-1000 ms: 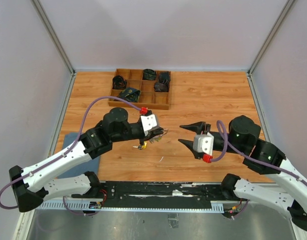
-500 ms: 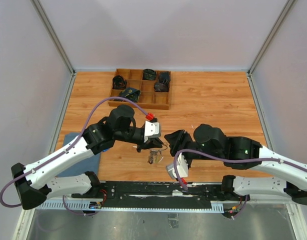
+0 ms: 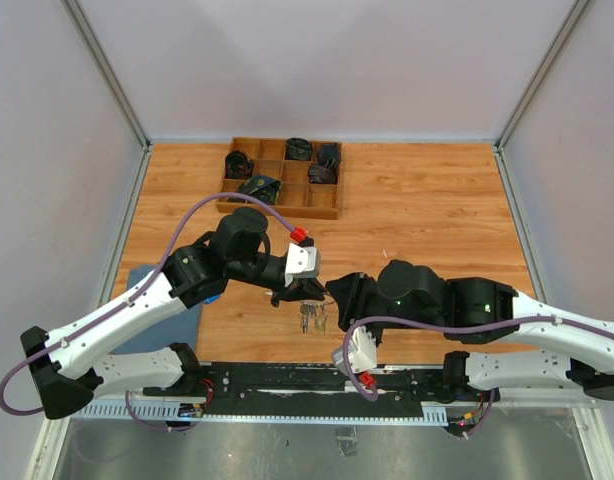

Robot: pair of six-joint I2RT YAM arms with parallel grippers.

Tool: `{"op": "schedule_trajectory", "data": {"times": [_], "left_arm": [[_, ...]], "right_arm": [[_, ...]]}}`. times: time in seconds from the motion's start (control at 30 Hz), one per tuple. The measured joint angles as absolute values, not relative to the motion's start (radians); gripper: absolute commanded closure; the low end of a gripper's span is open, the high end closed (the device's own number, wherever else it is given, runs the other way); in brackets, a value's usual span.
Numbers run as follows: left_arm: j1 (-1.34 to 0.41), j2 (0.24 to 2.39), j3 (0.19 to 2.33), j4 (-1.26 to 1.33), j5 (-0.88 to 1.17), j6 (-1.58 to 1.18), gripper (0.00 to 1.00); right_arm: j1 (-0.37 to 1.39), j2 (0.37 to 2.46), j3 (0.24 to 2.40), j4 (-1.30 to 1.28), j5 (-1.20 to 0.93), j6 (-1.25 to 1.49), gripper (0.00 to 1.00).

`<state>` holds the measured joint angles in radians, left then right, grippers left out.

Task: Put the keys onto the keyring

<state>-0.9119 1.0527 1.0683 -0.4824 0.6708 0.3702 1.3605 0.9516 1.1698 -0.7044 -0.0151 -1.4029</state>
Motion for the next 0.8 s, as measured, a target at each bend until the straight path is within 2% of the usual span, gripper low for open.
{"op": "schedule_trajectory", "data": {"times": [0.23,0.63,0.8], "left_arm": [[-0.912,1.062,1.077,-0.503,0.683,0.375,0.99],[-0.912,1.063,1.077,-0.513,0.688,0.381,1.0],[-0.912,1.065,1.077,-0.514,0.691,0.381,0.99]], "right_arm": [[1.361,0.975,1.183,-0.713,-0.014,-1.431,0.77],[1.379,1.0,1.205,-0.736,-0.018,-1.448,0.85],[1.379,1.01,1.221,-0.764,-0.019,-1.448,0.98]]}}
